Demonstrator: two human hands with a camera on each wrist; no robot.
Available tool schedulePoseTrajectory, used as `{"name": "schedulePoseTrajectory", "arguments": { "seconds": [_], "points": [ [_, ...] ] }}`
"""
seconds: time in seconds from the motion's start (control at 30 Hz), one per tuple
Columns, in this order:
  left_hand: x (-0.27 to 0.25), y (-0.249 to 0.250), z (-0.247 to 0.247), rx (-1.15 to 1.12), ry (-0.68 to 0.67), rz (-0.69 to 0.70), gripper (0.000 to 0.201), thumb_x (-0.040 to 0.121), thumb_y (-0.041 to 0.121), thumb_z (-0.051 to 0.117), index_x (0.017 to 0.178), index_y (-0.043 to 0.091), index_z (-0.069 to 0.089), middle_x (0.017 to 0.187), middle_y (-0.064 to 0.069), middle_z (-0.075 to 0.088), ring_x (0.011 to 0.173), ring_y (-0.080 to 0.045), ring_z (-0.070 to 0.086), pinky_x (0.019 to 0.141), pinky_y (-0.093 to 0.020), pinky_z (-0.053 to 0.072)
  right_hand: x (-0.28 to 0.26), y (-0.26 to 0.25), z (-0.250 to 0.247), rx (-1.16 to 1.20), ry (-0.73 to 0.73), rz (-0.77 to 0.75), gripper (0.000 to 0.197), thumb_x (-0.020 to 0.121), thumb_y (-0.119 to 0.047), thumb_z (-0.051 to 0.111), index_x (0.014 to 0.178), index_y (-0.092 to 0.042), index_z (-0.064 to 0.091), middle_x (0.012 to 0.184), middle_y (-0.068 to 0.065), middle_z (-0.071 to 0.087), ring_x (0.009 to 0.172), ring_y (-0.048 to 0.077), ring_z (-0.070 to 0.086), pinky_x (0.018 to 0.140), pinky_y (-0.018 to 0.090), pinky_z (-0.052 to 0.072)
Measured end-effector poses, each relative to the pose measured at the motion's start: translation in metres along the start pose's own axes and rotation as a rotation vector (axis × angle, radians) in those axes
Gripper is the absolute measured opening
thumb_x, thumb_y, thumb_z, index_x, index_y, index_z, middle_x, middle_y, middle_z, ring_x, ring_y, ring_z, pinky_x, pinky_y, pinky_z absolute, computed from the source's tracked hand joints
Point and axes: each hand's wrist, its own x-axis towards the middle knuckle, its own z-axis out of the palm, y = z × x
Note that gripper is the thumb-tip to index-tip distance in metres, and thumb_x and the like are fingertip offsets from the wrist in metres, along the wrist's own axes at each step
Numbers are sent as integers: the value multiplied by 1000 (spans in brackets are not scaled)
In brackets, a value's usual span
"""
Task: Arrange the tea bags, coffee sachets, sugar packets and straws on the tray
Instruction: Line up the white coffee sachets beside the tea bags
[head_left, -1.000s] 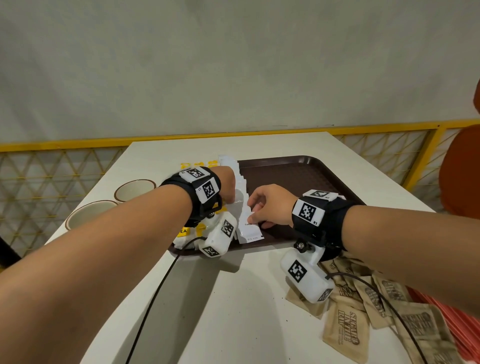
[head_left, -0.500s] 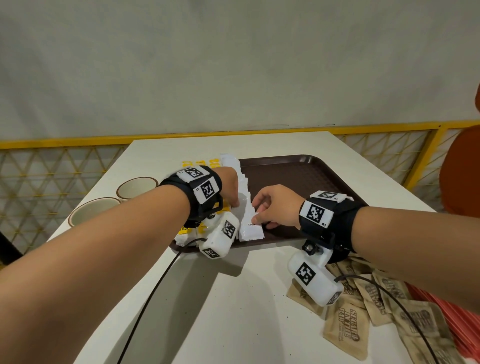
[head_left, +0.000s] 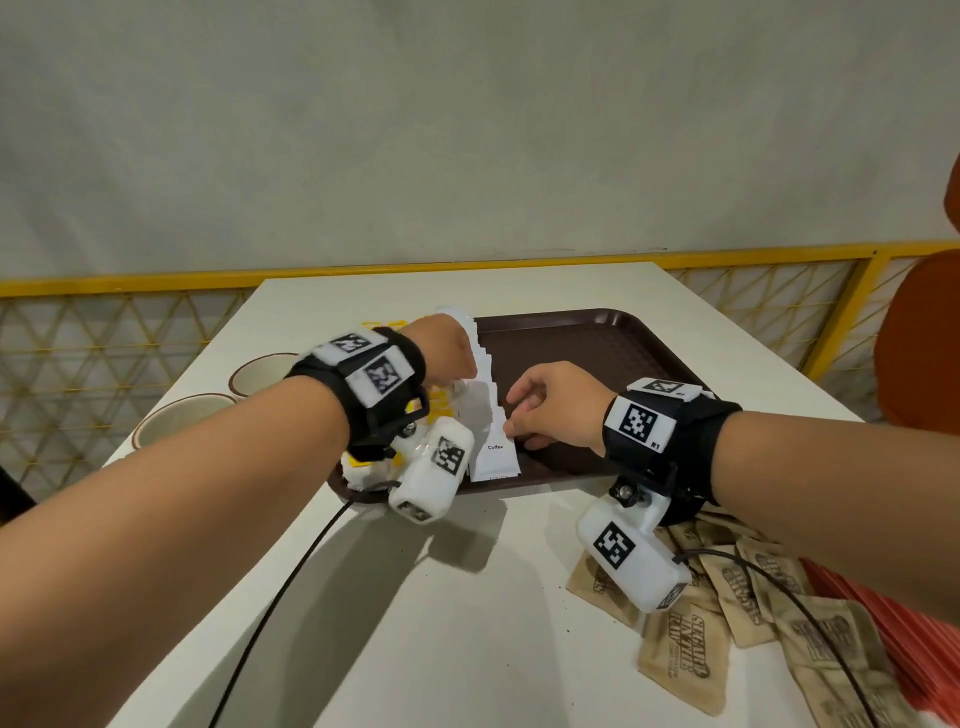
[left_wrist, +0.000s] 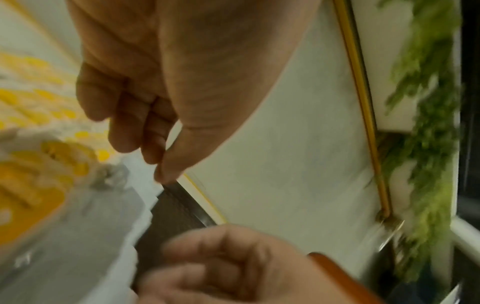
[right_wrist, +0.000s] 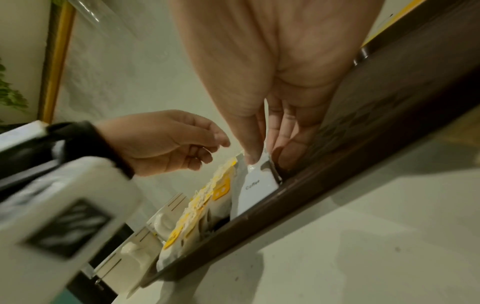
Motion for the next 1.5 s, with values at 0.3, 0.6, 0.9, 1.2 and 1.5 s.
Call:
{"name": "schedulePoseTrajectory", "arguments": {
  "seconds": [0.3,0.6,0.9,1.2,1.5],
  "points": [
    [-83,-13,35,-1113,-136,-199,8,98,15,48,95,13,55,83,-3,54,75,-15,54,74,-24,45,-9,4,5,200,-45,71,38,88,10,57,123,-5,56,129,15,54,114,25,58,91,33,53],
    [-90,-15,44,-1123,-139,-233,16,99,19,46,112,15,55,99,-2,54,103,-19,54,107,-33,38,-4,2,12,70,30,67,40,88,4,58,127,-5,56,125,13,57,113,28,59,97,41,51],
    [-87,-15,48,-1124,-149,-232,20,100,20,44,119,15,51,113,-5,56,116,-19,52,105,-30,38,16,-11,18,82,30,79,41,84,8,52,124,1,58,111,14,63,100,31,64,96,47,51],
    [-85,-23,45,-1081,-159,-202,16,100,20,44,111,16,55,109,-7,57,110,-17,56,101,-28,42,30,-8,14,83,101,85,40,89,6,49,128,-2,56,121,16,61,106,25,60,100,41,48],
    [-40,-30,6,-978,49,-177,18,99,12,44,104,5,60,99,-8,58,93,-17,55,82,-24,47,45,-12,13,50,93,55,34,88,8,44,118,6,62,107,15,62,93,27,57,99,45,48]
  ]
}}
